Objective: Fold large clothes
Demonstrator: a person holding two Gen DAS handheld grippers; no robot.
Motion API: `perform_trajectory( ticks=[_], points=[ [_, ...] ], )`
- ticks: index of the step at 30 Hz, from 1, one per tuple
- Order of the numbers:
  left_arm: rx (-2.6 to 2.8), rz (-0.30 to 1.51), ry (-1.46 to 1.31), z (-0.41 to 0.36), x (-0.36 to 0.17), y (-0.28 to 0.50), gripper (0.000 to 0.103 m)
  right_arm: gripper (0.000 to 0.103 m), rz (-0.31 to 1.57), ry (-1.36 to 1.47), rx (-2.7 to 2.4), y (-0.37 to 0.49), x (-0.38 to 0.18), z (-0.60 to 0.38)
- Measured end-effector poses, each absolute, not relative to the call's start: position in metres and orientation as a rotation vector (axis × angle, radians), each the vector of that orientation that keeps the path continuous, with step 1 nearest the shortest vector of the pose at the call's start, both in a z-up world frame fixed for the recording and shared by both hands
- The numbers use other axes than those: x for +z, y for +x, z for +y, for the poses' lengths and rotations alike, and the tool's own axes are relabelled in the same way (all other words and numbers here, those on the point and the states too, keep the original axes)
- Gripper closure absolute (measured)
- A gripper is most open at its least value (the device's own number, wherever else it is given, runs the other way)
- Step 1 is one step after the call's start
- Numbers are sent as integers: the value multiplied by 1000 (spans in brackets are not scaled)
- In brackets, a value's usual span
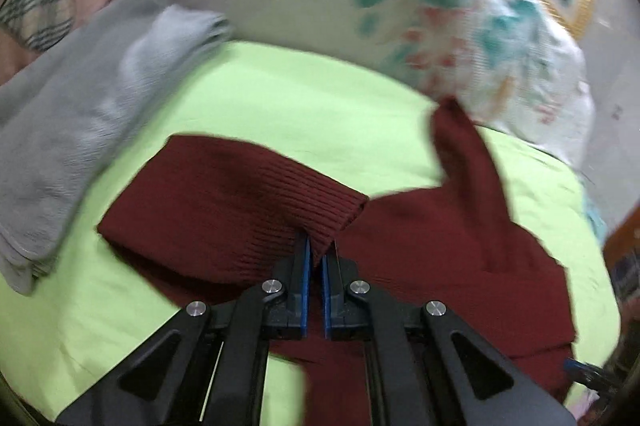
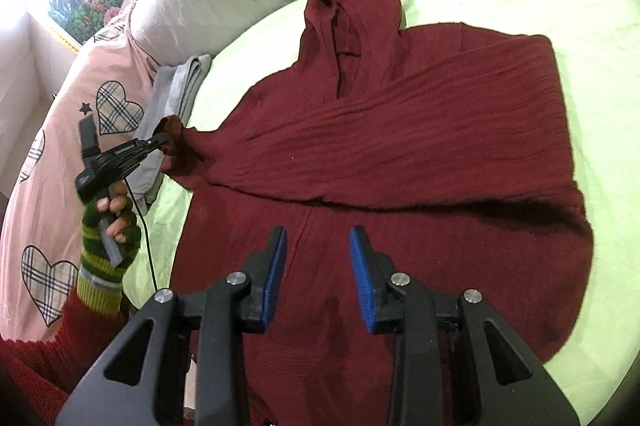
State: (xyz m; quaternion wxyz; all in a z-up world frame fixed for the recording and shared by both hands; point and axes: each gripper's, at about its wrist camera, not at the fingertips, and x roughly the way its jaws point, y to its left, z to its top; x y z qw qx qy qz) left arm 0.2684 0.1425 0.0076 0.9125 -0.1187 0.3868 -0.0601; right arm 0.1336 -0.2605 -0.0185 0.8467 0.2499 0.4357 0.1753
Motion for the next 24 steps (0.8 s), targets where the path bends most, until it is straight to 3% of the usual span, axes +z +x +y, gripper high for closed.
perform_trajectory(
  ticks=[9,14,20,21,22,23,24],
  points=[
    [-519,839,-270,-44,23,230,100,70,843,591,276,110,-10,-303],
    [-613,934,-194,-140,-10,231,100,70,819,637,208,102,-12,-330],
    [-643,1020,-93,-187,-49,243,98,69,814,648,179,105,-13,-344],
    [-645,1039,-85,-189,-53,244,97,64,817,649,172,108,-13,-344],
    [-646,1053,-89,-184,-55,243,88,56,823,652,165,112,-15,-344],
    [-649,1065,-95,-179,-55,242,82,39,827,657,160,115,-17,-344],
    [-648,1064,-105,-170,-54,239,70,33,824,663,161,118,-18,-343]
  ],
)
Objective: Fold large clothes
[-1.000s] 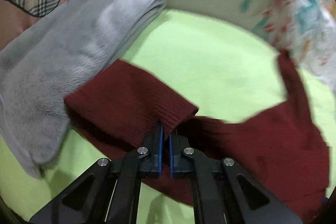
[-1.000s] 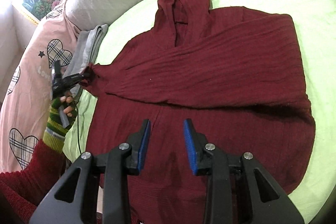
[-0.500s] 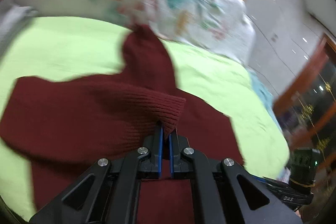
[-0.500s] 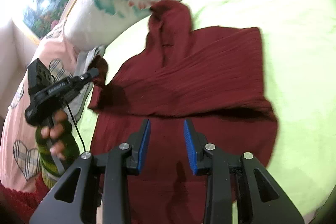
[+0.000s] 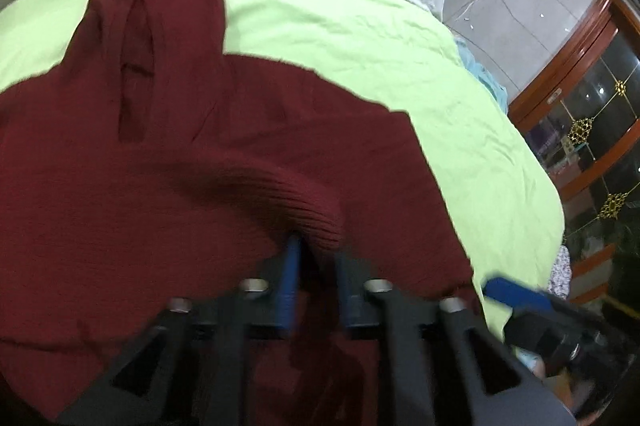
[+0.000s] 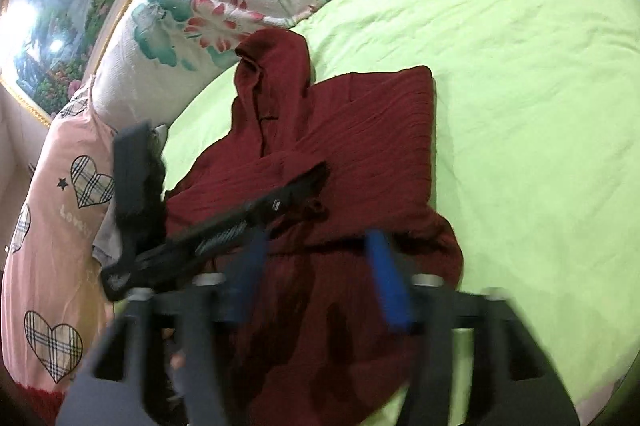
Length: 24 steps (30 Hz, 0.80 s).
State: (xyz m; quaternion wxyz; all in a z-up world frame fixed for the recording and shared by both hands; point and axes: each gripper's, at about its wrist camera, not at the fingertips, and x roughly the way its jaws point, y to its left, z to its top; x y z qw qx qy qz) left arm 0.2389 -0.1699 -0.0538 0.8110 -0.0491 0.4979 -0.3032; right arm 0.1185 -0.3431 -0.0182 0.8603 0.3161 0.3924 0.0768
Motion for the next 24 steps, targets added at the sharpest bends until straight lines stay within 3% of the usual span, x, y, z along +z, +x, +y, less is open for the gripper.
perform_trajectory(
  ticks=[1,3,11,16,17,19,20,24],
  points=[
    [-642,1058,-107,-163,-52,234,61,33,821,667,166,123,-19,-341],
    [-623,1056,-92,-140,-46,225,56,33,826,657,175,133,-21,-338],
    [-286,976,-121,19,-29,194,55,33,867,586,176,188,-28,-319],
    [-61,1001,-148,110,-49,197,51,33,950,529,151,222,-47,-307],
    [-54,1009,-157,117,-54,200,51,38,961,511,155,226,-49,-304],
    [-39,1024,-169,125,-62,209,51,67,965,482,167,234,-51,-297],
    [-38,1034,-170,126,-65,216,51,100,972,478,169,236,-52,-295],
    [32,1008,-97,119,-70,241,50,99,854,515,200,220,-26,-303]
  ],
)
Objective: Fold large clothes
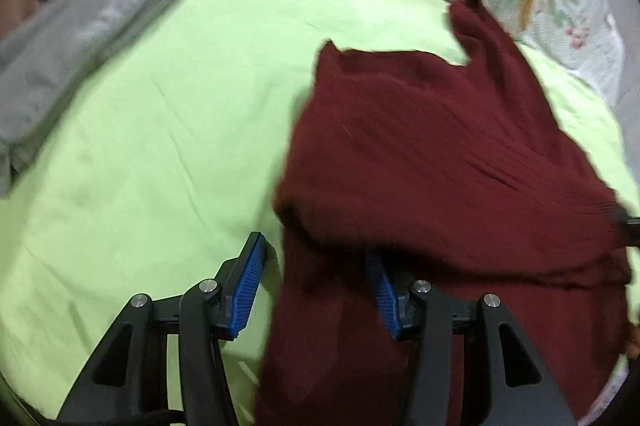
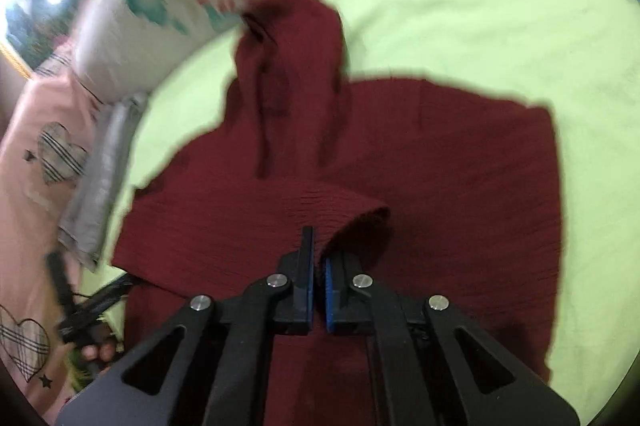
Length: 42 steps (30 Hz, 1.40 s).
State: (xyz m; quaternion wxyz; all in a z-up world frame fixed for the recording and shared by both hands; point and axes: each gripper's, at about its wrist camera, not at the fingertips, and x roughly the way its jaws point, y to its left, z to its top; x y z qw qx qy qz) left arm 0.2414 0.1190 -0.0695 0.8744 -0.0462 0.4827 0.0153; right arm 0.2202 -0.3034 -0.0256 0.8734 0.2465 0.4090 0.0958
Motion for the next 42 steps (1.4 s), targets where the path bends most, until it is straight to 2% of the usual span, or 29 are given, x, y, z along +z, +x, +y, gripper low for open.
perform_trajectory(
  ticks=[4,9,14,22,28,33,37,40,42],
  points=[
    [63,994,-160,136,-71,260,49,99,734,553,96,190,-3,-339],
    [91,974,-300,162,-70,260,49,99,879,559,108,193,-38,-341],
    [74,960,-451,184,-72,255,49,99,891,520,162,196,-44,-316],
    [59,988,-366,177,-66,246,49,98,899,518,124,199,-46,-327],
    [-51,951,-308,162,-27,217,51,98,871,504,109,195,-38,-328],
    [-147,913,-313,138,-6,243,51,99,869,516,76,195,-41,-335],
    [-254,944,-327,119,-20,268,51,100,818,483,16,189,-28,-340],
    [-256,1025,-308,113,-49,281,52,99,909,473,11,200,-34,-344],
    [-236,1065,-294,115,-67,285,62,97,906,466,-62,196,-31,-346]
  ],
)
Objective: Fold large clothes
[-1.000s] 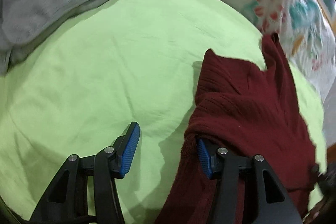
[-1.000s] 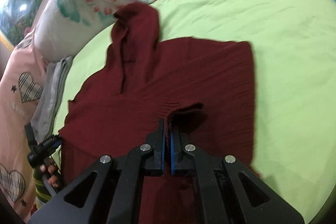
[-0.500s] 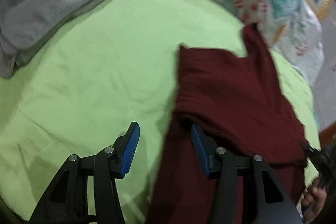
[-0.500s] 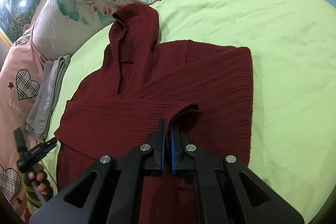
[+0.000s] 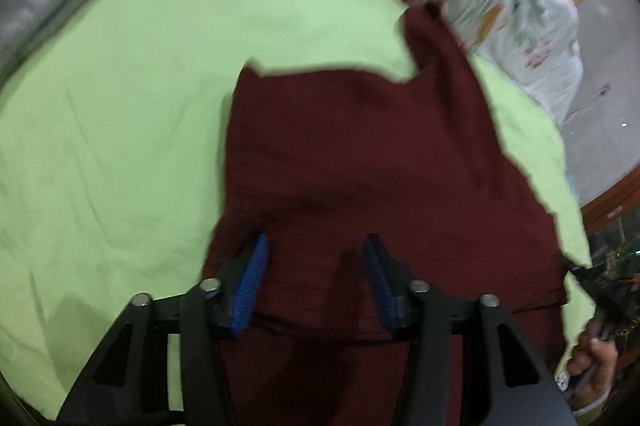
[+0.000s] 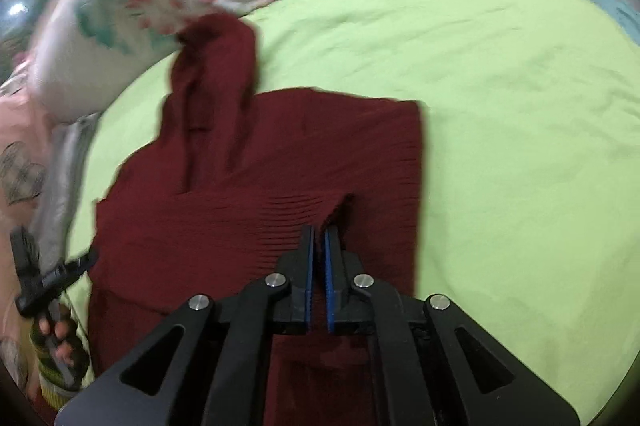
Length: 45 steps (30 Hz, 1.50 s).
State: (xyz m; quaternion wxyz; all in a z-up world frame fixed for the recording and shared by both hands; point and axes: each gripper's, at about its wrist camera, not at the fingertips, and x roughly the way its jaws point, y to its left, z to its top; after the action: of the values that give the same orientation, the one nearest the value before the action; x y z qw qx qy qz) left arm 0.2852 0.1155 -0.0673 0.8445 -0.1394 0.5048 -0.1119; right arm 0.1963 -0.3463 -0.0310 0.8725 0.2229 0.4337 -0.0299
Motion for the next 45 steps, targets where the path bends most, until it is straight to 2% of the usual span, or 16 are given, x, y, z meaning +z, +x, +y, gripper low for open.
perform_trajectory(
  ticks=[3,5,7,8,9,17,25,30,38,40,41,42,43,45],
  points=[
    [-261,1041,-331,126,-69,280,62,97,779,451,-48,178,-8,-344],
    [-253,1053,-340,128,-66,279,62,94,770,469,27,179,-3,-337],
    [-238,1055,-338,125,-56,278,58,79,801,500,100,188,-4,-333],
    [-238,1054,-333,123,-50,279,56,68,810,517,122,194,-6,-333],
    [-238,1050,-324,120,-44,280,51,63,810,526,130,200,-6,-334],
    [-272,1032,-340,79,-9,335,48,63,842,552,261,281,-4,-333],
    [-275,1009,-313,27,9,449,48,63,851,521,259,379,-1,-339],
    [-317,1027,-295,-6,0,534,48,63,867,453,266,446,-5,-335],
    [-379,1072,-292,-30,-41,619,48,63,878,410,296,542,-20,-326],
    [-387,1085,-283,-37,-50,628,50,63,886,398,308,558,-24,-320],
    [-380,1081,-264,-40,-52,632,51,67,892,400,312,565,-26,-319],
    [-378,1069,-248,-43,-51,634,64,93,893,402,314,568,-27,-318],
    [-390,1063,-244,-44,-50,634,95,99,893,399,315,569,-27,-318],
    [-423,1053,-250,-42,-46,631,97,99,870,391,311,563,-20,-320]
  ],
)
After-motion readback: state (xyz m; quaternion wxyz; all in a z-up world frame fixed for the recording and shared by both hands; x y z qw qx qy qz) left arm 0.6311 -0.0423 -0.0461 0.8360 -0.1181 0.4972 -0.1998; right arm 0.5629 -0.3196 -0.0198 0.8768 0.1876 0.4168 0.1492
